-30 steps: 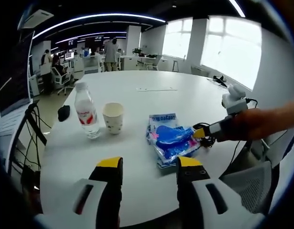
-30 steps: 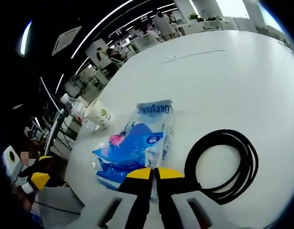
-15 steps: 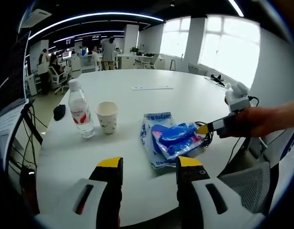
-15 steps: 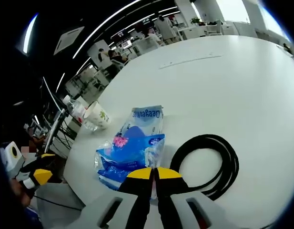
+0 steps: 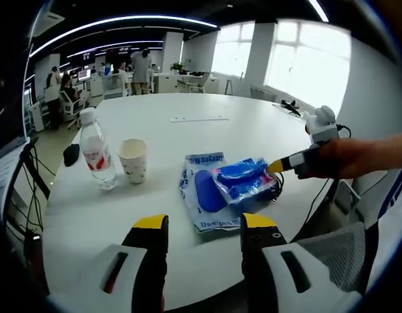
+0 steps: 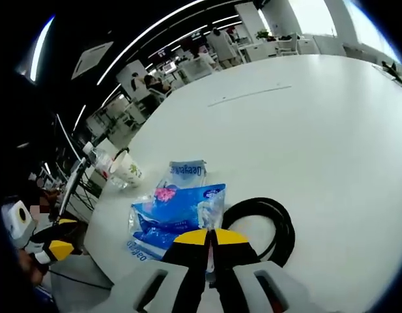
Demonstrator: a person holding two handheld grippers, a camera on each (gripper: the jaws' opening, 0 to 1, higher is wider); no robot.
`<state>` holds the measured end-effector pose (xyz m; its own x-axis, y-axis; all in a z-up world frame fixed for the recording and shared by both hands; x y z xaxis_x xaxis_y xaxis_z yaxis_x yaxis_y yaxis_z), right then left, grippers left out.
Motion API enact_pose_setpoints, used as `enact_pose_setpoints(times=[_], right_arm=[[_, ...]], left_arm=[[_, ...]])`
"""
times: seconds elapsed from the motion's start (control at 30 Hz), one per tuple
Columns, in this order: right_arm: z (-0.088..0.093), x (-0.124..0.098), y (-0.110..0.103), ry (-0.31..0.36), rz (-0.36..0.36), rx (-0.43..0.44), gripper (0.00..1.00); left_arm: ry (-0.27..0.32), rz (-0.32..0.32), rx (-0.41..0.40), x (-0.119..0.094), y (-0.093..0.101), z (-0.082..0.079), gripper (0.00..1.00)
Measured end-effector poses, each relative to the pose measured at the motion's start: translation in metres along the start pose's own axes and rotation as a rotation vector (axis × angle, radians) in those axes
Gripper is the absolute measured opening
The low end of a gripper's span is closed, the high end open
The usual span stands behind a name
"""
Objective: Arrange the tabletop items into an orderly group along one side of the table until the central work area is clear of visible clutter.
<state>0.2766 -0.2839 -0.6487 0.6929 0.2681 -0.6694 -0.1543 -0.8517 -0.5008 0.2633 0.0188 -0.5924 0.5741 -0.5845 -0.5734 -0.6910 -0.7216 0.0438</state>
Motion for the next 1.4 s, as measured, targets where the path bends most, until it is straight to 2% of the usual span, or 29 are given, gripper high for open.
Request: enact_pose_setpoints(times=[0.3, 0.67, 1.03, 1.4], right_arm=[[-0.018, -0.008, 0.016, 0.044, 0.027, 0.016, 0.00], [-0.040, -0.008, 0.035, 0.073, 0.062, 0.024, 0.00], [-0.070, 0.002, 0.058, 0.090, 0.111, 0.033, 0.00], [-0.083, 0.014, 0.079, 0.069, 0.150, 0.046, 0.00]], left_arm=[[0.002, 0.018, 0.009, 0.001, 0.005, -0.001, 0.43], [-0.005, 0.012, -0.001, 0.001, 0.006, 0.003, 0.43], [-0.013, -0.004, -0.017, -0.003, 0.005, 0.006, 0.43], [-0.026, -0.036, -0.042, -0.008, 0.002, 0.011, 0.43]])
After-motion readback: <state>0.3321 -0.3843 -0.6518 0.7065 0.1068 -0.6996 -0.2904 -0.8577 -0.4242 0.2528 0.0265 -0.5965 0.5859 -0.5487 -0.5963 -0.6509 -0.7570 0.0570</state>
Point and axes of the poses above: the point that each gripper's makers call its tool centre point, and the gripper's own axes: x roughly forward along the fingers, y roughly to its right, z roughly out of its underside, the point moved 9 cm from there along -x, roughly backward along the fingers, and after that the axes turned 8 degrees about x, right-handed, at the moved point
